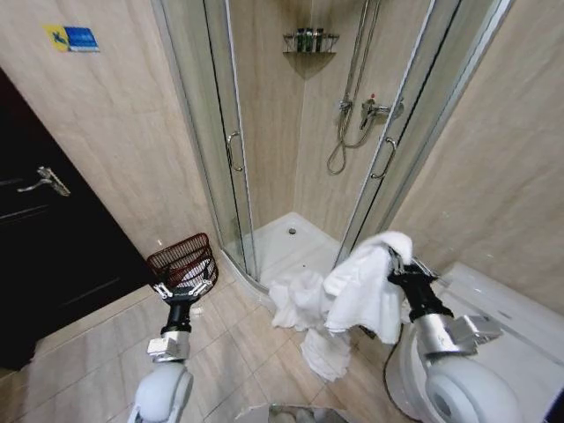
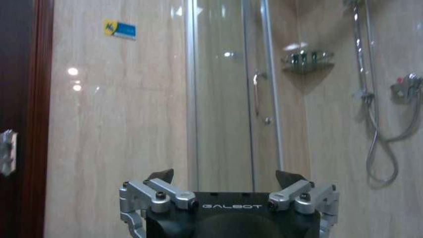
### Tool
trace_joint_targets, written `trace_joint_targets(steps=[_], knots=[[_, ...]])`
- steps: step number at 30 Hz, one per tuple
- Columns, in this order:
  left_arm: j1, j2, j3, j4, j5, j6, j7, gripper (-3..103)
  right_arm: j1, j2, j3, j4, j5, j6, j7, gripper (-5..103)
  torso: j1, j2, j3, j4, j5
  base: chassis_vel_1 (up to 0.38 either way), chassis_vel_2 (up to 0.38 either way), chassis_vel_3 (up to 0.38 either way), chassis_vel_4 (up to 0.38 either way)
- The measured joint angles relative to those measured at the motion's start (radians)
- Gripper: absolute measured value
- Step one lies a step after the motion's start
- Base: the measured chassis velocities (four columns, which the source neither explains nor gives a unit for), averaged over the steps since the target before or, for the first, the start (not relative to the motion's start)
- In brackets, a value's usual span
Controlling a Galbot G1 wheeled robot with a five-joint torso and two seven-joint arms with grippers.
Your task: Discard the used towel into the hamper.
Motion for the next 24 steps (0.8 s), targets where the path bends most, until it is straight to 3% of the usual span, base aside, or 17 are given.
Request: trace_joint_targets(steps=[6,10,17,24], knots=[[-0.005,0.037,-0.007,-0.071,-0.021,0.066,0.002,100,0.028,-0.019,0.059,-0.005,0.035,-0.025,-0.004,4,0.0,0.0,0.0,0.0003,-0.0002,0.0,0.0,0.0,0.0],[-0.001,0.05,-0.013,-0.081,-0.025,0.074,0.005,100,0.041,-0.025,0.072,-0.006,0.06,-0.042,-0.013,4,0.0,0.0,0.0,0.0002,0.0,0.0,0.0,0.0,0.0],[0.004,0.083,-0.049,-0.097,-0.055,0.091,0.039,100,0.099,-0.052,0.17,-0.008,0.149,-0.088,-0.094,4,0.0,0.0,0.0,0.0003,-0.0004,0.005,0.006,0.005,0.007],[-0.009,0.086,-0.078,-0.086,-0.075,0.108,0.047,100,0.115,-0.056,0.127,-0.01,0.133,-0.097,-0.097,4,0.0,0.0,0.0,0.0003,-0.0003,0.044,0.049,0.053,0.042]])
